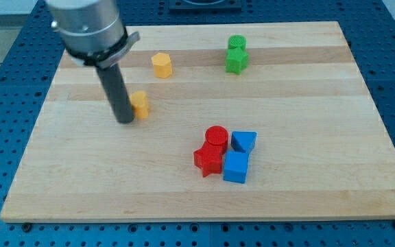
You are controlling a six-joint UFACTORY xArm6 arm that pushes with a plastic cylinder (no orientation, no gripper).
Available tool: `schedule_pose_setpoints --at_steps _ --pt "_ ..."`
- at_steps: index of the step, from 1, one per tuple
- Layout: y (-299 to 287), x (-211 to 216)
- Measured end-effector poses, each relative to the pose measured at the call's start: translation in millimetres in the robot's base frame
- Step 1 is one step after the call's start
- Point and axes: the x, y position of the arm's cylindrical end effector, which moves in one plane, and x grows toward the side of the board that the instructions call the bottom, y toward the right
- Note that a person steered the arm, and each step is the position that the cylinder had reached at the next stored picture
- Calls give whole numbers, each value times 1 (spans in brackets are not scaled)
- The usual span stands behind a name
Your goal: Slide the yellow heart to the bottom left of the hexagon
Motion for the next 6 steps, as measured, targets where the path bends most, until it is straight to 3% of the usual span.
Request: schedule_pose_setpoints --at_steps 2,3,5,6 --pt "78 -35" --pt "39 -68" --pt "-8 -12" --pt "-60 -32"
